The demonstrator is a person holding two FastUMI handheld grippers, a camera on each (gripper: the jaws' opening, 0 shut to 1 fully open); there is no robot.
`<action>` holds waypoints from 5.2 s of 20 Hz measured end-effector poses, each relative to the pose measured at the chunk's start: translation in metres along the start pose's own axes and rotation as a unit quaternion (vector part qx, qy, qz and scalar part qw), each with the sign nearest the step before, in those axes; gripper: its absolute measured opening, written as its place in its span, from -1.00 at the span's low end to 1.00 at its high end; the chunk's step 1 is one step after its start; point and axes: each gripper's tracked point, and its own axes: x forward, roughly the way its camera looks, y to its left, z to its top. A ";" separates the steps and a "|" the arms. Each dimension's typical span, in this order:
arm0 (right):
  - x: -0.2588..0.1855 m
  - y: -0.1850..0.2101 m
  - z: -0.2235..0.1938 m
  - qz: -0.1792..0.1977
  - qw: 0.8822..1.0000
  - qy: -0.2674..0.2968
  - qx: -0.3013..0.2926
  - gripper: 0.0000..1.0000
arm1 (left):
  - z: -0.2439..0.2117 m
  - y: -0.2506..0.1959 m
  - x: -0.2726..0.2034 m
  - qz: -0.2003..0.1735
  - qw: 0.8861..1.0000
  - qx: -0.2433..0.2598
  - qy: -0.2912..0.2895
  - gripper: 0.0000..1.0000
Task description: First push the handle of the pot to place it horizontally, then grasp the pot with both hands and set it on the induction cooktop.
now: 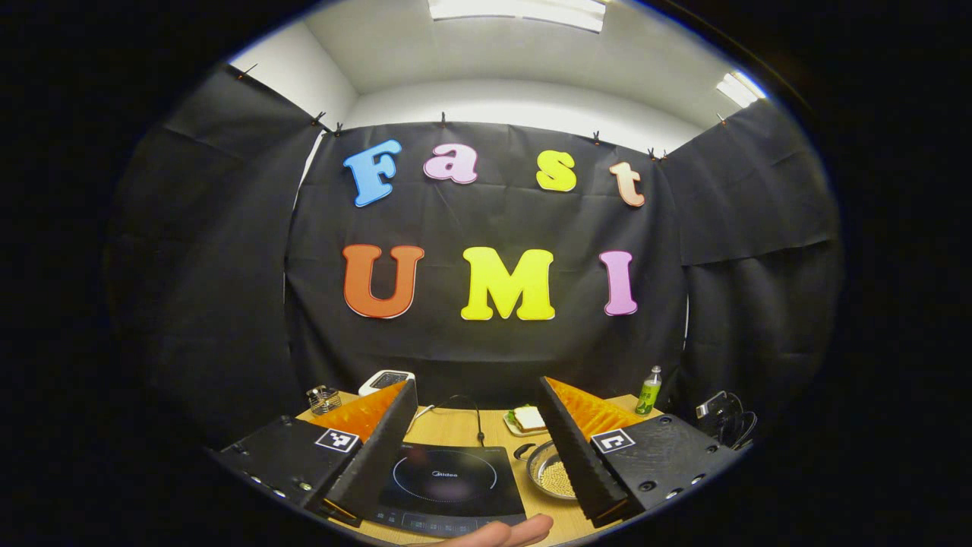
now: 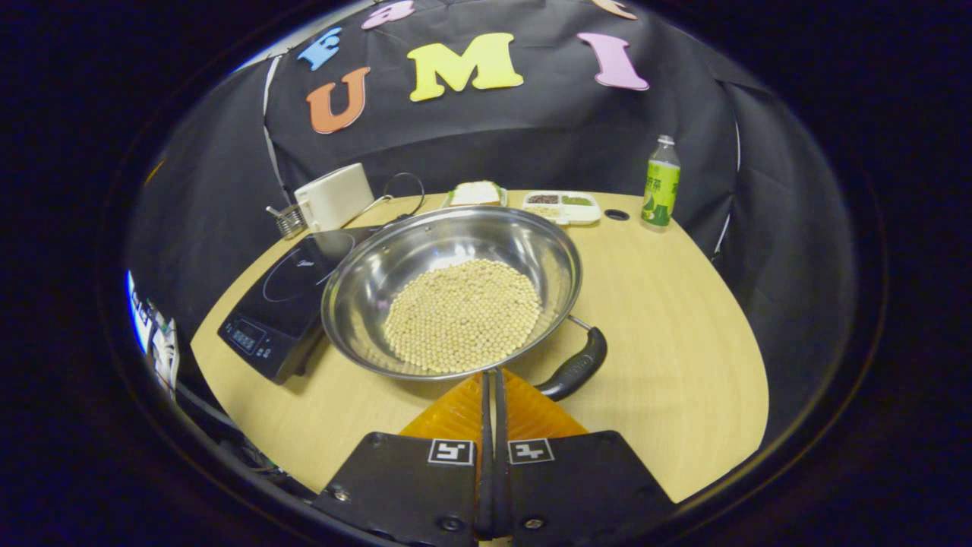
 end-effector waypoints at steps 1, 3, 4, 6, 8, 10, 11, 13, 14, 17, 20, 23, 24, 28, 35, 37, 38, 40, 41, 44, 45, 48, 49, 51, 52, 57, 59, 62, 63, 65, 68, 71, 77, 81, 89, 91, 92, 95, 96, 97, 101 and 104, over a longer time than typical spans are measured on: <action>0.002 -0.007 0.002 -0.008 1.000 -0.003 -0.003 -0.93 | -0.003 0.000 0.002 -0.001 1.000 -0.009 0.000 0.90; 0.006 -0.016 0.006 -0.020 1.000 -0.007 0.000 -0.92 | -0.009 0.003 0.008 -0.003 1.000 -0.025 0.009 0.90; 0.007 -0.019 0.008 -0.022 1.000 -0.007 0.003 -0.92 | -0.015 0.008 0.011 0.000 0.999 -0.030 0.016 0.89; 0.011 -0.025 0.012 -0.026 1.000 -0.009 0.010 -0.92 | -0.022 0.015 0.018 0.009 0.999 -0.034 0.026 0.90; 0.015 -0.033 0.016 -0.035 0.999 -0.014 0.010 -0.93 | -0.027 0.011 0.023 0.002 0.999 -0.039 0.031 0.90; 0.020 -0.040 0.021 -0.046 0.999 -0.020 0.015 -0.98 | -0.034 0.005 0.027 -0.012 0.998 -0.047 0.040 0.90; 0.022 -0.043 0.023 -0.051 0.998 -0.023 0.018 -0.92 | -0.038 0.003 0.030 -0.018 0.998 -0.048 0.045 0.90; 0.027 -0.048 0.027 -0.057 0.998 -0.025 0.024 -0.93 | -0.044 0.002 0.032 -0.019 0.997 -0.046 0.053 0.90; 0.029 -0.051 0.029 -0.059 0.998 -0.025 0.028 -0.92 | -0.048 0.003 0.035 -0.018 0.997 -0.043 0.055 0.90; 0.037 -0.059 0.035 -0.064 0.997 -0.028 0.036 -0.93 | -0.058 0.002 0.045 -0.014 0.997 -0.035 0.062 0.90; 0.044 -0.065 0.041 -0.071 0.996 -0.029 0.039 -0.93 | -0.072 -0.001 0.054 -0.012 0.997 -0.026 0.076 0.90; 0.050 -0.070 0.046 -0.075 0.996 -0.031 0.043 -0.93 | -0.088 -0.012 0.064 -0.019 0.995 -0.028 0.093 0.90; 0.052 -0.072 0.048 -0.076 0.996 -0.032 0.043 -0.98 | -0.094 -0.017 0.068 -0.023 0.994 -0.032 0.101 0.90; 0.056 -0.077 0.053 -0.083 0.995 -0.040 0.035 -0.98 | -0.132 -0.041 0.081 -0.045 0.988 -0.028 0.145 0.90; 0.039 -0.083 0.055 -0.092 0.994 -0.054 0.034 -0.96 | -0.200 -0.070 0.105 -0.071 0.973 -0.029 0.218 0.92; 0.029 -0.084 0.059 -0.094 0.993 -0.065 0.031 -0.72 | -0.214 -0.077 0.108 -0.074 0.970 -0.029 0.231 0.92; 0.025 -0.085 0.061 -0.099 0.992 -0.071 0.029 -0.39 | -0.219 -0.081 0.111 -0.077 0.968 -0.030 0.237 0.92; 0.019 -0.085 0.060 -0.102 0.992 -0.071 0.025 0.19 | -0.231 -0.088 0.114 -0.081 0.965 -0.027 0.248 0.92; 0.017 -0.083 0.061 -0.102 0.992 -0.068 0.025 0.43 | -0.236 -0.090 0.116 -0.081 0.964 -0.022 0.252 0.92; 0.020 -0.084 0.059 -0.108 0.992 -0.057 0.033 0.72 | -0.255 -0.094 0.123 -0.079 0.960 -0.011 0.267 0.91; 0.020 -0.086 0.060 -0.110 0.991 -0.057 0.040 0.71 | -0.261 -0.097 0.124 -0.081 0.958 -0.010 0.274 0.92; 0.024 -0.085 0.068 -0.105 0.991 -0.060 0.054 0.71 | -0.282 -0.099 0.128 -0.079 0.952 0.002 0.295 0.92; 0.028 -0.086 0.070 -0.104 0.991 -0.060 0.054 0.70 | -0.290 -0.098 0.129 -0.075 0.950 0.007 0.304 0.91; 0.037 -0.081 0.073 -0.097 0.993 -0.056 0.049 0.72 | -0.305 -0.097 0.135 -0.068 0.945 0.014 0.319 0.92; 0.043 -0.079 0.074 -0.093 0.993 -0.050 0.047 0.71 | -0.311 -0.097 0.136 -0.068 0.943 0.013 0.326 0.92; 0.075 -0.091 0.082 -0.121 0.992 -0.039 0.023 0.72 | -0.334 -0.093 0.150 -0.058 0.935 0.023 0.349 0.92; 0.084 -0.099 0.082 -0.131 0.990 -0.034 0.021 0.72 | -0.341 -0.090 0.152 -0.052 0.932 0.022 0.357 0.92; 0.094 -0.108 0.084 -0.136 0.990 -0.034 0.025 0.86 | -0.354 -0.086 0.158 -0.044 0.927 0.017 0.372 0.92; 0.096 -0.110 0.083 -0.134 0.990 -0.033 0.030 0.87 | -0.359 -0.082 0.158 -0.038 0.925 0.018 0.377 0.92; 0.101 -0.111 0.083 -0.129 0.991 -0.035 0.034 0.94 | -0.358 -0.080 0.165 -0.036 0.928 0.027 0.369 1.00; 0.108 -0.110 0.081 -0.126 0.991 -0.030 0.030 1.00 | -0.360 -0.080 0.169 -0.037 0.930 0.040 0.363 0.92; 0.112 -0.110 0.080 -0.122 0.992 -0.029 0.029 1.00 | -0.361 -0.082 0.171 -0.036 0.931 0.051 0.359 0.93; 0.116 -0.099 0.076 -0.098 0.994 -0.026 0.052 0.94 | -0.362 -0.084 0.172 -0.024 0.932 0.047 0.359 0.75; 0.109 -0.093 0.072 -0.100 0.993 -0.026 0.061 0.51 | -0.362 -0.094 0.173 -0.053 0.932 0.053 0.354 0.43; 0.075 -0.091 0.067 -0.125 0.989 -0.043 0.065 0.40 | -0.345 -0.097 0.142 -0.059 0.932 0.026 0.356 0.12; 0.060 -0.086 0.070 -0.124 0.989 -0.050 0.067 0.38 | -0.332 -0.095 0.132 -0.059 0.936 0.022 0.346 0.12; 0.052 -0.083 0.073 -0.125 0.988 -0.055 0.066 0.40 | -0.324 -0.094 0.129 -0.060 0.938 0.018 0.341 0.12; 0.025 -0.072 0.084 -0.121 0.988 -0.076 0.066 0.36 | -0.299 -0.089 0.116 -0.064 0.945 0.008 0.320 0.11; 0.017 -0.067 0.087 -0.119 0.987 -0.082 0.064 0.39 | -0.291 -0.087 0.113 -0.067 0.948 0.006 0.311 0.11; 0.010 -0.062 0.090 -0.116 0.987 -0.087 0.064 0.35 | -0.283 -0.083 0.108 -0.068 0.950 0.003 0.305 0.11; -0.008 -0.037 0.101 -0.099 0.988 -0.097 0.067 0.32 | -0.260 -0.063 0.093 -0.072 0.954 -0.006 0.290 0.11; -0.013 -0.015 0.110 -0.085 0.989 -0.101 0.065 0.33 | -0.244 -0.042 0.087 -0.066 0.959 -0.008 0.277 0.11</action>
